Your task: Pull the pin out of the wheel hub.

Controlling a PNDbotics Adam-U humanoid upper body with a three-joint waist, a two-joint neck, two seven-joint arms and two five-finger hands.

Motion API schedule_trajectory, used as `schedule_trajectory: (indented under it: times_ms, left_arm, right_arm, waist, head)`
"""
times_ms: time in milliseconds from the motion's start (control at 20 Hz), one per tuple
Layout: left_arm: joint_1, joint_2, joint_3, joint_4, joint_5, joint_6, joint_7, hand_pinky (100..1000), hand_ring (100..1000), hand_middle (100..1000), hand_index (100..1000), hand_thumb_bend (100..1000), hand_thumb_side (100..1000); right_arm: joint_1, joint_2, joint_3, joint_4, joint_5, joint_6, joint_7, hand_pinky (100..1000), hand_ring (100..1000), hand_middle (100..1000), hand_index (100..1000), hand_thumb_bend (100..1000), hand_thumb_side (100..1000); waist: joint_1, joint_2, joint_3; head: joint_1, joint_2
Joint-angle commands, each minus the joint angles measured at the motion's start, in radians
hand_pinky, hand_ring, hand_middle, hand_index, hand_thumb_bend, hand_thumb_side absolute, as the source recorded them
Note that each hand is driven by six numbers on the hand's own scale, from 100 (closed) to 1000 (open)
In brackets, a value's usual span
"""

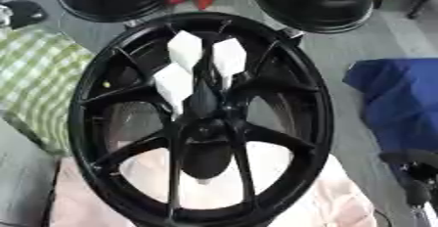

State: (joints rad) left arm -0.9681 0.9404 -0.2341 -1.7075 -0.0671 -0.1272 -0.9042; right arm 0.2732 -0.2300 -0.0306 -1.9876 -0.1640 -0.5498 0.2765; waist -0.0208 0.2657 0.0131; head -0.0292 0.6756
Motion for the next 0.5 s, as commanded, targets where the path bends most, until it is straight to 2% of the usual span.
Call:
schedule_trajectory:
  times_ms: [50, 200, 300, 500]
  left_arm:
    - [-0.038, -0.004, -0.029, 0.022, -0.037, -0.022, -0.003, 844, 746, 714, 870, 385, 311]
    - [-0.060, -0.025, -0.057, 0.050, -0.048, -0.039, -0.003, 842, 733, 698, 875, 406, 293]
    - [-0.071, -0.037, -0.076, 0.070, -0.055, -0.044, -0.003, 833, 680, 685, 878, 407, 325]
    - [-0.082, -0.049, -0.114, 0.087, -0.050, -0.059, -0.003, 829, 638, 677, 849, 413, 330]
  right_arm:
    - [-0.002, -0.002, 0.001, -0.012, 0.007, 0.006, 0.003, 811, 754, 642, 780, 101, 305]
    - [-0.004, -0.001, 0.003, -0.012, 0.008, 0.013, 0.005, 812, 754, 642, 780, 100, 306]
    - [-0.004, -0.001, 0.004, -0.012, 0.009, 0.015, 0.007, 812, 754, 642, 780, 100, 307]
    - [-0.006, 0.000, 0.005, -0.012, 0.010, 0.020, 0.010, 813, 754, 642, 780, 100, 308]
  waist:
    - [0.002, -0.012, -0.002]
    - [0.003, -0.011, -0.003]
    - [0.004, -0.011, -0.005]
    - [0.004, -0.010, -0.006]
  head:
    - [0.002, 0.001]
    - [0.002, 0.002]
    - [0.001, 0.001]
    - [0.001, -0.001]
